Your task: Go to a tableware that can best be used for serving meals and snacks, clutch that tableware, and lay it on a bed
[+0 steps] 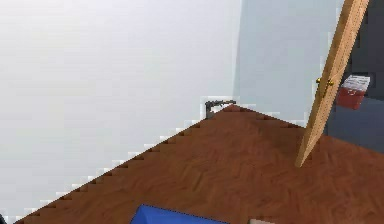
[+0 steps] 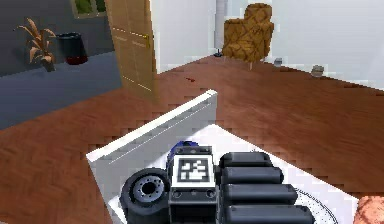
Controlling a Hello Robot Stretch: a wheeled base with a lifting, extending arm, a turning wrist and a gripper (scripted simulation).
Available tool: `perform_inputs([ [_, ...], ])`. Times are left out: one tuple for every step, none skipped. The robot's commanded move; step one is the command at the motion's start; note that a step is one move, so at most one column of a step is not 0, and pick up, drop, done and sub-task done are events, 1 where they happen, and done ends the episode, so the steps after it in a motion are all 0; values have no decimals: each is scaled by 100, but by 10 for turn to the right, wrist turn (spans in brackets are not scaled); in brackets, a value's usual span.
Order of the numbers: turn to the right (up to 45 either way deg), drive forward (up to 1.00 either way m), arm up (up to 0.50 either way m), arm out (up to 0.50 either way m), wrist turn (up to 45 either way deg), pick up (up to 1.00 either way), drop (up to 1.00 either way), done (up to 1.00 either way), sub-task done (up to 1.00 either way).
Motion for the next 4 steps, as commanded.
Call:
perform_inputs([
  [450, 0, 0, 0, 0, 0, 0, 0, 0],
  [330, 0, 0, 0, 0, 0, 0, 0, 0],
  [0, 0, 0, 40, 0, 0, 0, 0, 0],
  [0, 0, 0, 0, 390, 0, 0, 0, 0],
])
